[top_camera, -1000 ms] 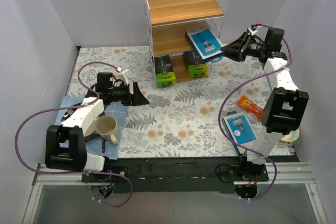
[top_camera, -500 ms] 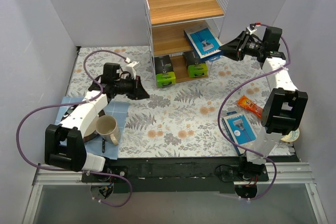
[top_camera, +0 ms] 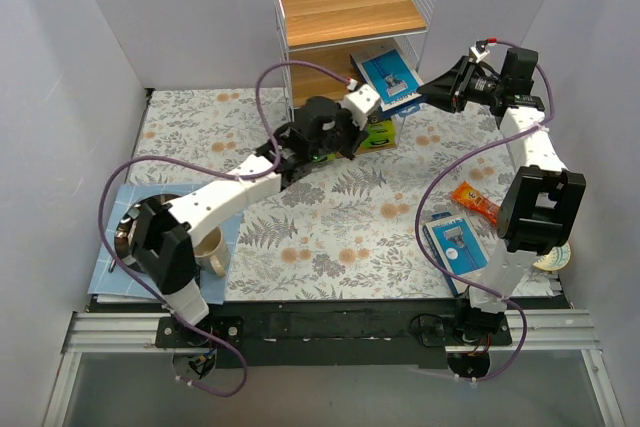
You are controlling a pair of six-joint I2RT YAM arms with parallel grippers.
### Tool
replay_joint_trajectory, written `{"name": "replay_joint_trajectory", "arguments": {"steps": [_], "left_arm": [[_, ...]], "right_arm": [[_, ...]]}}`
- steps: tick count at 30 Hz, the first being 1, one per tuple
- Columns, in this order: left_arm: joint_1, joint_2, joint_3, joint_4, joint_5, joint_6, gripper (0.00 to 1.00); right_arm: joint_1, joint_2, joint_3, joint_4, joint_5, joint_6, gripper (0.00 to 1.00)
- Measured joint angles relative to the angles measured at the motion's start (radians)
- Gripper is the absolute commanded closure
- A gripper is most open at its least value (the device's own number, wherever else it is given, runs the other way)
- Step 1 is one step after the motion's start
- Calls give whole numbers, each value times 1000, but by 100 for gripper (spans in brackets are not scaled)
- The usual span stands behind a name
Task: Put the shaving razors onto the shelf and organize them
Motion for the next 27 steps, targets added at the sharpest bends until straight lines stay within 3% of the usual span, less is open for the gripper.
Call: {"name": "replay_joint_trajectory", "arguments": {"steps": [4, 11, 17, 27], "left_arm": [[-80, 113, -17, 142, -267, 45, 100], [-108, 214, -24, 418, -573, 174, 100], [-99, 251, 14, 592, -683, 261, 100], [-82, 343, 113, 610, -717, 230, 100]], "right_arm": [[0, 20, 19, 2, -8, -1, 55], [0, 25, 24, 5, -12, 8, 54], [0, 25, 16, 11, -15, 19, 52], [0, 27, 16, 13, -15, 21, 51]]}}
